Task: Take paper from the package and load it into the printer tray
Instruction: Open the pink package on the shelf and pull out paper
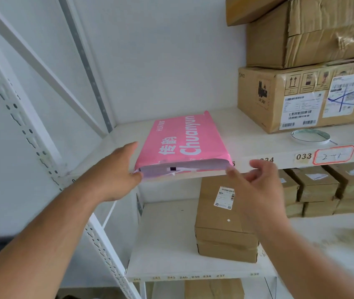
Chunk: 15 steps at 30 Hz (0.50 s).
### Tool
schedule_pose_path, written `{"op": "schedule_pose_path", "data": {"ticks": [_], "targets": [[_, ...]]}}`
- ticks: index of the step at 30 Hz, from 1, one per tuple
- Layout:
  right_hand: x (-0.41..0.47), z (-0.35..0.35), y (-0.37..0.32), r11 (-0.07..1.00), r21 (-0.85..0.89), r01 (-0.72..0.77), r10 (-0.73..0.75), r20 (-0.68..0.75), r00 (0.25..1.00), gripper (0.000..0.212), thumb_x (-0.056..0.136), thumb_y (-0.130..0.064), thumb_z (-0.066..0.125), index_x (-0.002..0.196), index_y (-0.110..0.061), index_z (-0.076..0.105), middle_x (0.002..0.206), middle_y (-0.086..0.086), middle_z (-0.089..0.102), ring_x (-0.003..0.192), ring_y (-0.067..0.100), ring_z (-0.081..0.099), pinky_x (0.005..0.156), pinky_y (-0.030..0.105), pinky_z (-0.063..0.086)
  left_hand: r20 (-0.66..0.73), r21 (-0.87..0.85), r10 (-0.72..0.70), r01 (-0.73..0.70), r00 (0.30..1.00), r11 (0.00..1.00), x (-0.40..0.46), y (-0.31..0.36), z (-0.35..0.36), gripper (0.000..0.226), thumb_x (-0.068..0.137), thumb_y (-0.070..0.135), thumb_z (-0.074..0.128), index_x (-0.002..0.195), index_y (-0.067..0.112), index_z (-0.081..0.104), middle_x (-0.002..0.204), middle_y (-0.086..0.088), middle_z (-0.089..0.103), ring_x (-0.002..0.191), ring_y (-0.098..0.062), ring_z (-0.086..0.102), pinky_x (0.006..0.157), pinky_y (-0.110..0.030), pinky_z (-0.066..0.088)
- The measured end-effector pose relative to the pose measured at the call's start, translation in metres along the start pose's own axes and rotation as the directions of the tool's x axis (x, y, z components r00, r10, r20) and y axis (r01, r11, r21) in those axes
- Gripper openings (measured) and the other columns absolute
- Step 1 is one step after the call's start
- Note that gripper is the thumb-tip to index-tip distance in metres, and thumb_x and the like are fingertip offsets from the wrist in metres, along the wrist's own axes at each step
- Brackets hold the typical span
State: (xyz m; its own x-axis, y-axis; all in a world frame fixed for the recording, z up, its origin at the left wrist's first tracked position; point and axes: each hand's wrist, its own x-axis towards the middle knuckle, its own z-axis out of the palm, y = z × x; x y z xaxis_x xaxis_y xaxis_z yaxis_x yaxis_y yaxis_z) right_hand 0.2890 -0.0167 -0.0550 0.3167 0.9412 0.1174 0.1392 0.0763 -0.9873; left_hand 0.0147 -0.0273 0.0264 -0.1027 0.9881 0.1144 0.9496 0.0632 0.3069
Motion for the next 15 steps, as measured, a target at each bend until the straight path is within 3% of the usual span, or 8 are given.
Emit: {"op": "schedule_pose_path", "data": {"ticks": [1, 3, 5, 7, 10, 11, 13, 15], "targets": [[-0.015, -0.001, -0.002, 0.989, -0.035, 0.144, -0.145, -0.033, 0.989, 0.037, 0.091, -0.040, 0.070, 0.122, -0.030, 0.053, 0.094, -0.005, 0.060, 0.087, 0.019, 0.065, 0.072, 0.035, 0.052, 0.010, 0.030, 0.048, -0.049, 0.999, 0.998, -0.001, 0.002, -0.007, 0.078, 0.101, 0.028, 0.062, 0.165, 0.036, 0.020, 0.166, 0.009, 0.035, 0.149, -0.018, 0.043, 0.117, -0.033, 0.038], [-0.039, 0.008, -0.008, 0.882, -0.161, 0.443, -0.443, 0.039, 0.896, 0.021, 0.094, -0.034, 0.060, 0.115, -0.030, 0.061, 0.098, -0.009, 0.063, 0.094, 0.018, 0.062, 0.078, 0.031, 0.050, 0.064, 0.061, 0.147, -0.151, 0.987, 0.987, 0.002, 0.011, -0.017, 0.075, 0.103, 0.019, 0.059, 0.164, 0.041, 0.022, 0.168, 0.011, 0.033, 0.149, -0.014, 0.041, 0.114, -0.028, 0.039], [-0.041, 0.031, -0.014, 0.648, -0.368, 0.666, -0.637, 0.218, 0.740, 0.027, 0.091, -0.024, 0.057, 0.116, -0.022, 0.067, 0.108, -0.007, 0.069, 0.102, 0.018, 0.061, 0.082, 0.029, 0.047, 0.121, 0.061, 0.194, -0.203, 0.973, 0.977, 0.008, 0.022, -0.021, 0.072, 0.103, 0.015, 0.057, 0.162, 0.043, 0.028, 0.164, 0.010, 0.038, 0.138, -0.017, 0.051, 0.104, -0.032, 0.049], [-0.031, 0.054, -0.015, 0.466, -0.504, 0.727, -0.661, 0.347, 0.665, 0.026, 0.087, -0.020, 0.061, 0.112, -0.017, 0.067, 0.107, -0.001, 0.072, 0.100, 0.024, 0.064, 0.077, 0.033, 0.048, 0.139, 0.070, 0.246, -0.258, 0.959, 0.964, 0.016, 0.031, -0.021, 0.065, 0.102, 0.017, 0.059, 0.159, 0.040, 0.037, 0.157, 0.007, 0.049, 0.122, -0.017, 0.061, 0.089, -0.028, 0.052], [-0.022, 0.068, -0.013, 0.375, -0.646, 0.664, -0.614, 0.364, 0.700, 0.016, 0.088, -0.024, 0.062, 0.101, -0.016, 0.064, 0.094, 0.000, 0.071, 0.086, 0.028, 0.067, 0.071, 0.035, 0.045, 0.167, 0.090, 0.351, -0.369, 0.921, 0.925, 0.027, 0.032, -0.012, 0.047, 0.102, 0.023, 0.062, 0.146, 0.036, 0.053, 0.133, 0.007, 0.064, 0.075, 0.001, 0.059, 0.057, -0.008, 0.039], [-0.022, 0.070, -0.012, 0.351, -0.683, 0.641, -0.588, 0.371, 0.718, 0.018, 0.091, -0.028, 0.058, 0.104, -0.017, 0.065, 0.093, -0.001, 0.073, 0.087, 0.027, 0.068, 0.074, 0.036, 0.048, 0.162, 0.108, 0.379, -0.398, 0.911, 0.911, 0.030, 0.032, -0.009, 0.042, 0.102, 0.024, 0.062, 0.143, 0.035, 0.056, 0.125, 0.009, 0.064, 0.068, 0.002, 0.054, 0.052, -0.008, 0.038], [-0.022, 0.070, -0.009, 0.298, -0.715, 0.632, -0.540, 0.419, 0.730, 0.029, 0.097, -0.036, 0.049, 0.105, -0.020, 0.072, 0.091, -0.003, 0.077, 0.088, 0.025, 0.069, 0.080, 0.039, 0.052, 0.145, 0.149, 0.420, -0.439, 0.896, 0.886, 0.036, 0.030, -0.005, 0.039, 0.103, 0.024, 0.059, 0.141, 0.031, 0.059, 0.125, 0.012, 0.061, 0.079, -0.002, 0.061, 0.065, -0.013, 0.049], [-0.024, 0.073, -0.006, 0.299, -0.699, 0.649, -0.493, 0.469, 0.733, 0.037, 0.100, -0.038, 0.044, 0.106, -0.022, 0.076, 0.096, -0.004, 0.078, 0.093, 0.023, 0.069, 0.084, 0.039, 0.054, 0.130, 0.183, 0.460, -0.478, 0.878, 0.859, 0.043, 0.029, -0.001, 0.039, 0.101, 0.026, 0.061, 0.140, 0.027, 0.061, 0.135, 0.006, 0.062, 0.106, -0.019, 0.068, 0.091, -0.037, 0.057]]}}
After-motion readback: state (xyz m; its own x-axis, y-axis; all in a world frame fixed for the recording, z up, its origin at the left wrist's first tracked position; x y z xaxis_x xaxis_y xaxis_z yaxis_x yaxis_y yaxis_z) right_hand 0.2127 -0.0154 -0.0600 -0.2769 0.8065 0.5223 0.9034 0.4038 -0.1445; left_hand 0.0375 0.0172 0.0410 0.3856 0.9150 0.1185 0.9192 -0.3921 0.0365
